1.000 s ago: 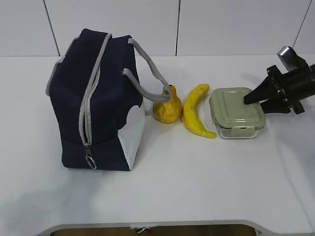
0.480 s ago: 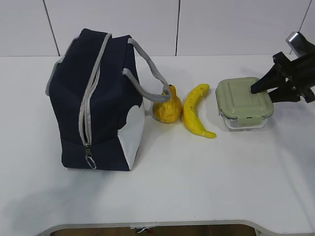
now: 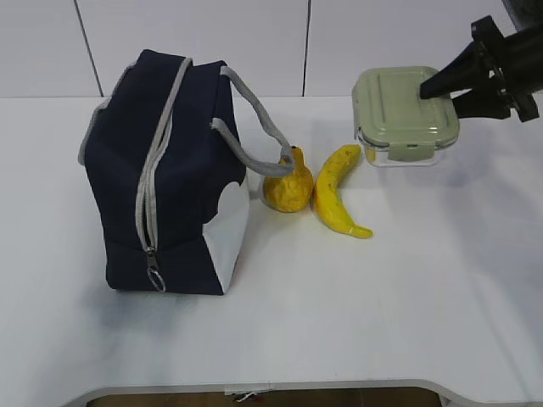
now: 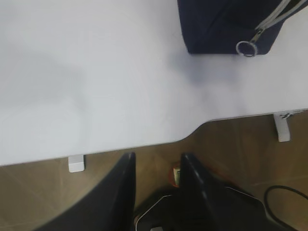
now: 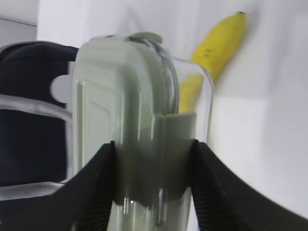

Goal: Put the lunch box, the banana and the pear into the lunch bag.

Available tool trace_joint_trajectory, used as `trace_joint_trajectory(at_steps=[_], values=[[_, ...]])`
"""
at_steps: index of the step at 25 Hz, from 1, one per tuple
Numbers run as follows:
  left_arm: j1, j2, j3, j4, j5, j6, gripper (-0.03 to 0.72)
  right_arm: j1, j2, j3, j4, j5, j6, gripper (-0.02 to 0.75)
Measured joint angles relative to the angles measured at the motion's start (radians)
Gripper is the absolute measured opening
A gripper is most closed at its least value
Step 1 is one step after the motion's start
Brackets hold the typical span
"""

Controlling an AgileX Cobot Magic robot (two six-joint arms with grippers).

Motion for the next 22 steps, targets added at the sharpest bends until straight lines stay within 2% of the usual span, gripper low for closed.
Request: trace_joint_trajectory(at_steps=[7,14,22], values=[[0.000,0.215,-0.153,-0.110,-0.008,0.074,0.240,0.096,-0.042,0.000,0.098,0.006,0.002,0.363],[0.000,0.429,-0.241,-0.220,-0.030,0.115,0.249,0.194,-0.044,0.000,0.210,0.008,-0.003,0.363],[0.000,0.739,-0.388,-0.420,-0.079,0.301,0.309,0.273,-0.044,0.000,0.270,0.008,-0.007,0.363]])
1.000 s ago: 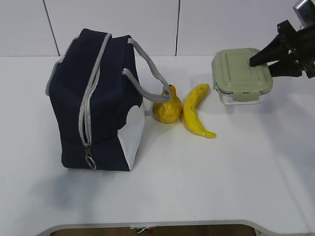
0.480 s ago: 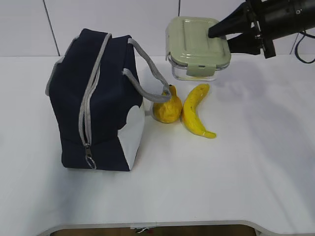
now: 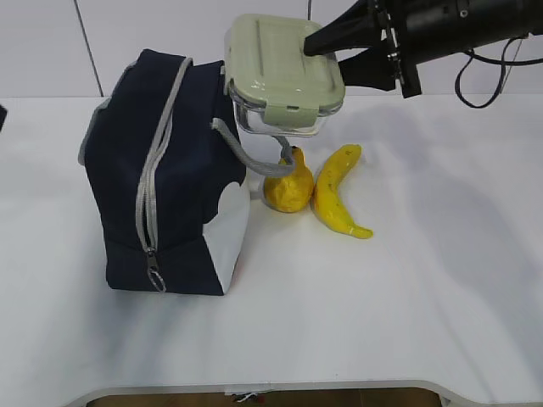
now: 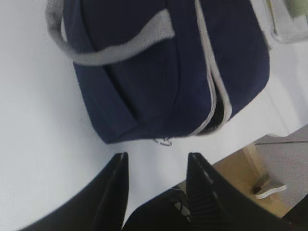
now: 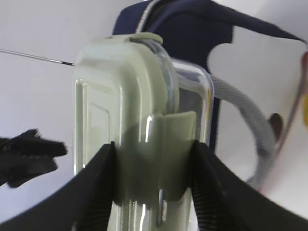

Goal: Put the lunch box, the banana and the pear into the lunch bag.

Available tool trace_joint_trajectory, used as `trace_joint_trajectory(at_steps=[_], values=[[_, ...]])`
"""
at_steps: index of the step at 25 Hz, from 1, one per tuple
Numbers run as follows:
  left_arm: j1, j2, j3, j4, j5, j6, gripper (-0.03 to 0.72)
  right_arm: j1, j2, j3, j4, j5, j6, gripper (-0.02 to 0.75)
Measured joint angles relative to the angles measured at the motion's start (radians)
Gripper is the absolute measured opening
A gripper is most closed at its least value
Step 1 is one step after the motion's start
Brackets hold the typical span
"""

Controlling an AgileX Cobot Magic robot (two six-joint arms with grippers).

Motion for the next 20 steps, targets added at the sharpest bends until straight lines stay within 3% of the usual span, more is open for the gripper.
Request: trace_joint_trajectory(at_steps=[7,12,16,20], values=[[-0.021,0.257,-0.200,-0.103,-0.002,0.096,0.318,0.029,0.000,0.000,0.078,0.000,0.000,0.363],[-0.102,0.375,-0.335,-0.103,0.000,0.102,0.421,0.029,0.000,0.000,0.091,-0.002,0.000,0.363],[-0.148,0.438,-0.391,-0.073,-0.004,0.104,0.450,0.029,0.000,0.000,0.121,-0.002,0.000,0.363],[-0.152,0.478,-0.397,-0.062,-0.014,0.104,0.454,0.029,0.000,0.000,0.134,-0.004,0.000,0.363]])
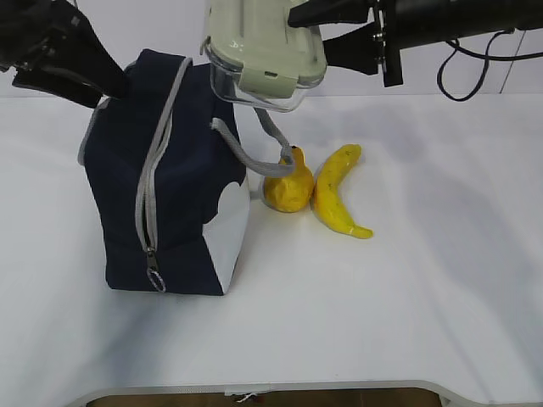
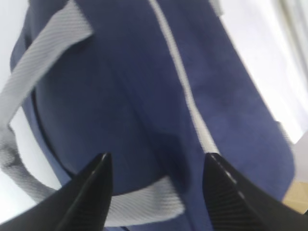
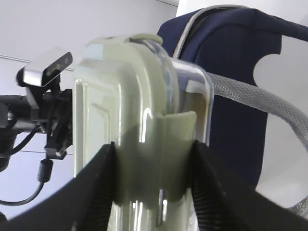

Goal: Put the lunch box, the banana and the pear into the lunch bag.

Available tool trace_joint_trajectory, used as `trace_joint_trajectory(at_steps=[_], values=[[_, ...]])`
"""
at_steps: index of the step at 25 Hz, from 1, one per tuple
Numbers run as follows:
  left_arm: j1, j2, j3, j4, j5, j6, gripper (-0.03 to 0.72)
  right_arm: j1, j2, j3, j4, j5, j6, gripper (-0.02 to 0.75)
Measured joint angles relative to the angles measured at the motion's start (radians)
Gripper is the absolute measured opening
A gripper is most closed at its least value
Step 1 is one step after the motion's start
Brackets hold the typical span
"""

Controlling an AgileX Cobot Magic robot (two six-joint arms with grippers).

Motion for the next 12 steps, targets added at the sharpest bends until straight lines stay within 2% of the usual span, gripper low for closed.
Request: trace_joint_trajectory(at_steps=[8,10,12], values=[[-0.002,0.061,-0.002,0.002,-0.016,0.000,0.453,0.035,0.000,0.000,0.041,-0.004,-0.003,0.363],[-0.002,0.071,-0.004,0.002,-0.016,-0.002,0.424,0.056,0.000,0.000,0.041,-0.004,-0.010,0.363],[-0.002,0.074,-0.011,-0.008,-0.016,-0.002,0.349,0.073,0.000,0.000,0.041,-0.004,-0.012,0.363]])
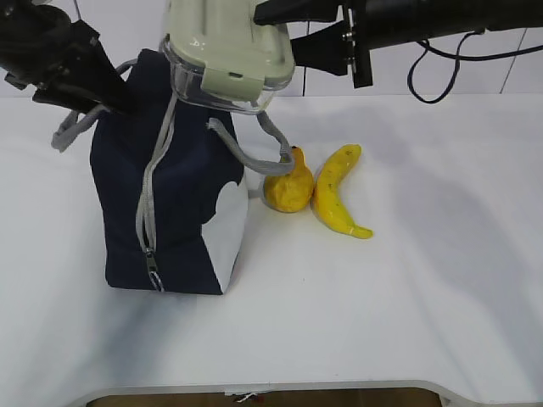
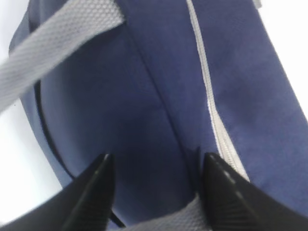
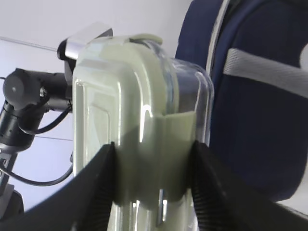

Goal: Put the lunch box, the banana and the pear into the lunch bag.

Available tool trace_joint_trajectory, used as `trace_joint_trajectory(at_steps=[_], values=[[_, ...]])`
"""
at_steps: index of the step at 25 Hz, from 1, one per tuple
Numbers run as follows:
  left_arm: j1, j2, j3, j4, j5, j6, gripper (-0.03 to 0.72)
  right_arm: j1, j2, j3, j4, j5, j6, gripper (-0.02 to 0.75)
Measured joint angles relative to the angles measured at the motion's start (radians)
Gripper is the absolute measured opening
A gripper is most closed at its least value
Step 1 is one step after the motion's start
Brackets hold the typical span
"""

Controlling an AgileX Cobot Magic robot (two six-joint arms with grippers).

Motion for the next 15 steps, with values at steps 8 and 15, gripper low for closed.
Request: trace_joint_trajectory(at_steps=[8,15], values=[[0.000,0.000,-0.036,-0.020,0.029,-0.002,0.006,0.044,0.000,0.000,0.000,-0.041,-0.004,0.363],[0.000,0.000,-0.042,-0.060,0.051,-0.002,0.003,0.045,0.000,0.000,-0.012,-0.125,-0.004,0.363]])
